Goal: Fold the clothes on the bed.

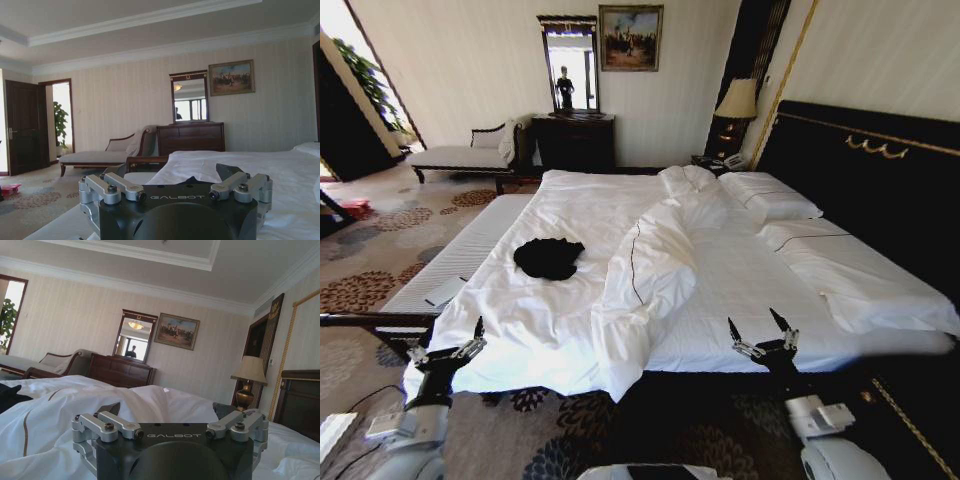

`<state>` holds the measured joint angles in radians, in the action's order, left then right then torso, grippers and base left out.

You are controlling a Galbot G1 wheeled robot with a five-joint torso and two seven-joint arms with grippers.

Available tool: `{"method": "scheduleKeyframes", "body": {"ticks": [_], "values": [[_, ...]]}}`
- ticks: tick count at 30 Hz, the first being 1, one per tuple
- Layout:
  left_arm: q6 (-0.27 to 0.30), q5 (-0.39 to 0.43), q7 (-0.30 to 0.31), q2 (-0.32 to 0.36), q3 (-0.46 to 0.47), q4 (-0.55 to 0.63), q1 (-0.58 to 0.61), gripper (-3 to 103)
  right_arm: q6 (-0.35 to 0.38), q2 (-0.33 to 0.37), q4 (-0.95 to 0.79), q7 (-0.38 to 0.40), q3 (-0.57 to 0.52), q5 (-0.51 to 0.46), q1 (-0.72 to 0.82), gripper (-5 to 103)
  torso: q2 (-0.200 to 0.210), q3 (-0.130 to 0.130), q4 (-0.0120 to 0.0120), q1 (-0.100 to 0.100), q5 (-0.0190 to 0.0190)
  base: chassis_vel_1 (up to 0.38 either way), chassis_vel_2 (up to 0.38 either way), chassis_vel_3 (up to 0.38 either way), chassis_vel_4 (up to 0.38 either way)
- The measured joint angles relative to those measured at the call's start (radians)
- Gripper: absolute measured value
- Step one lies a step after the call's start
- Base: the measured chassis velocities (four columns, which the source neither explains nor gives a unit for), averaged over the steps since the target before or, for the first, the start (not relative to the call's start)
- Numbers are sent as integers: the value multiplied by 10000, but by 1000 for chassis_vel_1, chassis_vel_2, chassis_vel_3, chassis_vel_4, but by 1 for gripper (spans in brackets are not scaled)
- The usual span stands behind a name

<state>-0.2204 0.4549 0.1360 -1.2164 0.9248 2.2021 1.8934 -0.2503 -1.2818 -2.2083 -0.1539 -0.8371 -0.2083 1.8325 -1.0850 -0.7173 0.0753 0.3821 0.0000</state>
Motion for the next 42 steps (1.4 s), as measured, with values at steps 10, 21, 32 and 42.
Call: {"method": "scheduleKeyframes", "body": {"ticks": [10,21,32,42], "values": [[-41,-13,-17,-39,1,-26,50,100,50,-24,-53,132,5,-8,13,100,0,0,1,0,0,-205,204,209,-205],[17,-44,-13,2,-54,44,-35,100,89,-20,-31,236,76,-304,-54,100,2,0,1,-1,2,-87,75,91,-70],[-37,-63,-12,-133,41,6,175,100,2178,1242,-2129,947,250,-3835,-81,100,0,-1,-1,1,0,0,0,0,0],[75,-176,7,-104,48,159,110,100,4180,4127,-2183,2026,494,-6599,-1069,100,0,0,-1,0,2,0,0,0,0]]}}
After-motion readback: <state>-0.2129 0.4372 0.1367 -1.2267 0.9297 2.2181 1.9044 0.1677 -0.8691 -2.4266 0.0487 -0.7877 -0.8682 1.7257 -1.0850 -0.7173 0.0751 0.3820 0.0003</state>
